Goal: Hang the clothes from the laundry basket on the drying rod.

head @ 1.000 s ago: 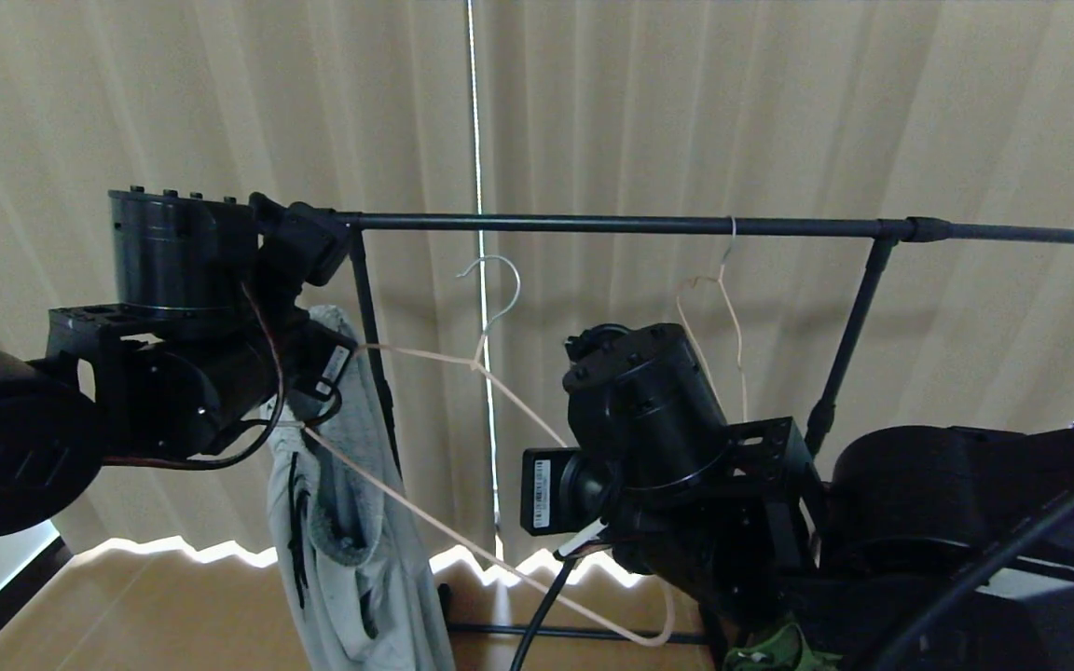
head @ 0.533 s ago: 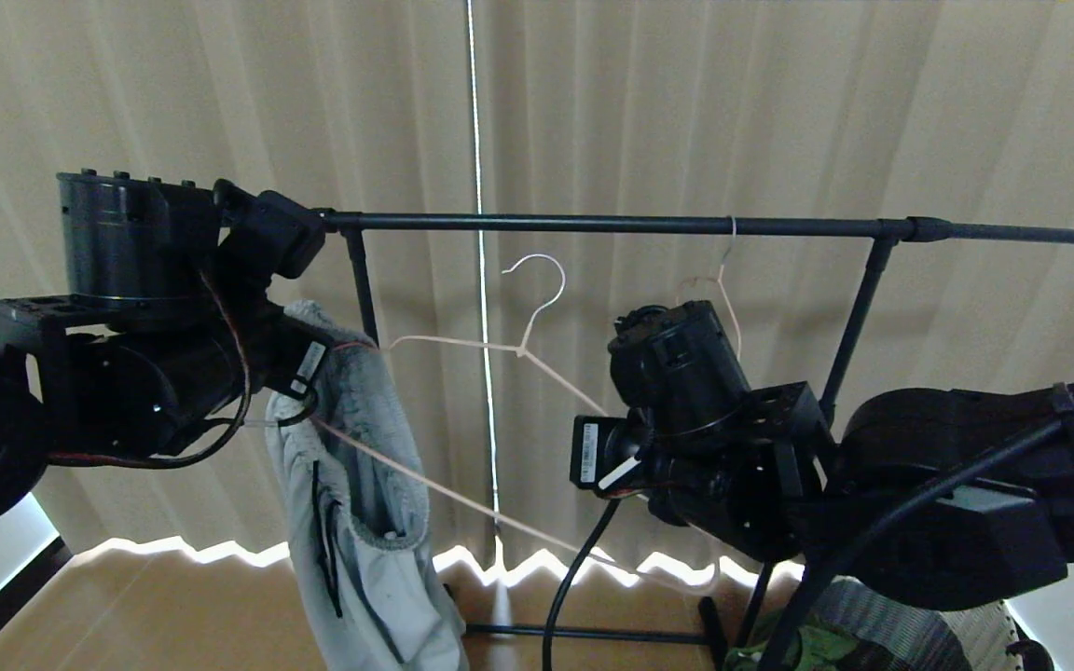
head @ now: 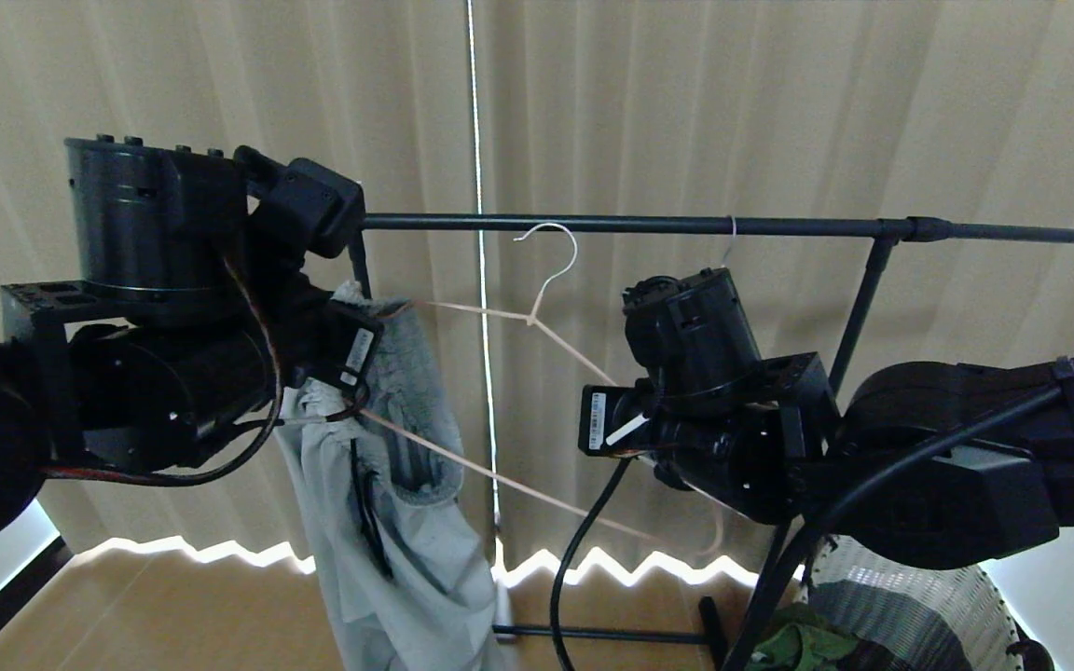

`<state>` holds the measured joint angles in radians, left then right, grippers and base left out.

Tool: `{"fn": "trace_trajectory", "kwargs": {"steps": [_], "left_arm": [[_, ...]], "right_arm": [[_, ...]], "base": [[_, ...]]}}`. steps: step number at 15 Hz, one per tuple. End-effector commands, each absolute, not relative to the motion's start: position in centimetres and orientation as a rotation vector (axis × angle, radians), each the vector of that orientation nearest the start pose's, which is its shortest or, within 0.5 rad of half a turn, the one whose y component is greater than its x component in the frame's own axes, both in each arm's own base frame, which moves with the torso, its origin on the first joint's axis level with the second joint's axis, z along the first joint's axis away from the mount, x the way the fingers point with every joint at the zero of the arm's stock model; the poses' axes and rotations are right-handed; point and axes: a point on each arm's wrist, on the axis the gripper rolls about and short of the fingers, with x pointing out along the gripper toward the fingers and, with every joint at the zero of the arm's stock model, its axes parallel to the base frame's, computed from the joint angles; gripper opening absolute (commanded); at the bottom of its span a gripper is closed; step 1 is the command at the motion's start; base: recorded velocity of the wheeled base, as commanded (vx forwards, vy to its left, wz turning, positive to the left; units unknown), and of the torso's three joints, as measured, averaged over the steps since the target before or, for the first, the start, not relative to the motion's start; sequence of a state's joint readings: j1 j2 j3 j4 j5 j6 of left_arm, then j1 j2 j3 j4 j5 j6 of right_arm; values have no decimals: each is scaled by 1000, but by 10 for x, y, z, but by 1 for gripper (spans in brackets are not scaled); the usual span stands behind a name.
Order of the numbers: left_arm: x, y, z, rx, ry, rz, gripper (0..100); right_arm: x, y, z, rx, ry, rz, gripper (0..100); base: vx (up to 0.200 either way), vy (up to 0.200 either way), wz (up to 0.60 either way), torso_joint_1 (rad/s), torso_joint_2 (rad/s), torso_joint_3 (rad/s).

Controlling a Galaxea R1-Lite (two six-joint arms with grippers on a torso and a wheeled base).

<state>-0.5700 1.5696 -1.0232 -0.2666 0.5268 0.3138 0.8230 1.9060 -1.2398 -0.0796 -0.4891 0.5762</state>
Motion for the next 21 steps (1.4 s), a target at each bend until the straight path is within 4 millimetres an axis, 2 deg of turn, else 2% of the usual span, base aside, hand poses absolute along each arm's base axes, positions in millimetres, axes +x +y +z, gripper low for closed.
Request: {"fn": "trace_trajectory", "kwargs": {"steps": [1,5,8,12,14,16,19,21], "left_arm": [[246,-161,251,423,219,-122,0],[237,-177,264,325,225,-172,0],[235,-178,264,325,220,-190,0],[225,-191,265,307,210,-382,0],[224,-196,261,306,219,-456,0],[226,-198,258,315,228,-459,0],[224,-199,250,332,247,-470,0],[219,-205,245,342,253,-510,0]], "right_arm": [[258,264,178,171,523,192,0],[265,272,172,116,443,198,0],[262,274,169,78,443,213,0],[259,270,170,37,406,233,0],[253,262,177,-21,327,272,0],[250,252,175,-76,277,293,0],[255,240,173,-122,212,280,0],[259,233,183,-143,162,269,0]], "base": [[0,0,0,0,0,0],[0,0,0,0,0,0],[0,0,0,0,0,0],[0,0,0,0,0,0],[0,0,0,0,0,0],[0,0,0,0,0,0],[0,0,0,0,0,0],[0,0,0,0,0,0]]}}
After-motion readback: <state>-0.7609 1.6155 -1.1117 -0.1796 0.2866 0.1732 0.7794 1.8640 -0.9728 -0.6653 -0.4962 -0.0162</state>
